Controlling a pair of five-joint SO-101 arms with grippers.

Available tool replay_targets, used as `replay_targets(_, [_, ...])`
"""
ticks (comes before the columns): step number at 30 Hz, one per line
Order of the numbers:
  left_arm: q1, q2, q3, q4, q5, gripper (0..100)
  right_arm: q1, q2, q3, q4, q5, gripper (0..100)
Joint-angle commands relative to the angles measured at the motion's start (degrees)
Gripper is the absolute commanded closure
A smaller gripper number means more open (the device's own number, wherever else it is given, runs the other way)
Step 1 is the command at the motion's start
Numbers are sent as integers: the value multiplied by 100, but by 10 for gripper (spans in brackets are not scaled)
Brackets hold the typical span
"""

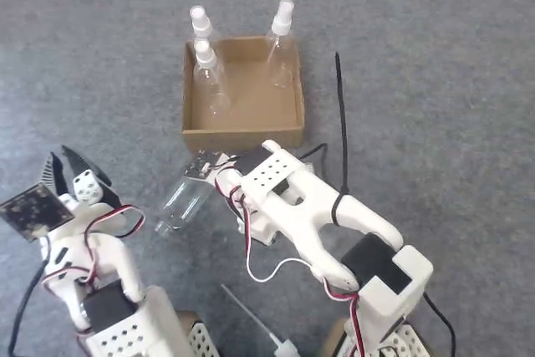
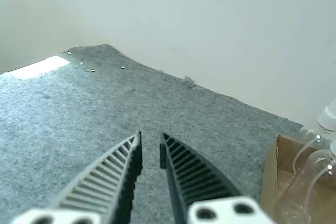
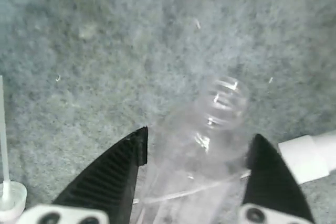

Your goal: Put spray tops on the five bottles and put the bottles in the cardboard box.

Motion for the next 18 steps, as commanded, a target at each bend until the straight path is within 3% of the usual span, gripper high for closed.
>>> replay_targets(1, [-26, -88, 4, -202, 70, 948, -13, -101, -237, -48, 62, 793])
replay_targets(8, [-26, -88, 4, -202, 70, 948, 4, -409, -237, 224, 53, 877])
replay_targets(18, [-18, -88, 4, -202, 70, 948, 22, -1270, -220, 884, 9, 920])
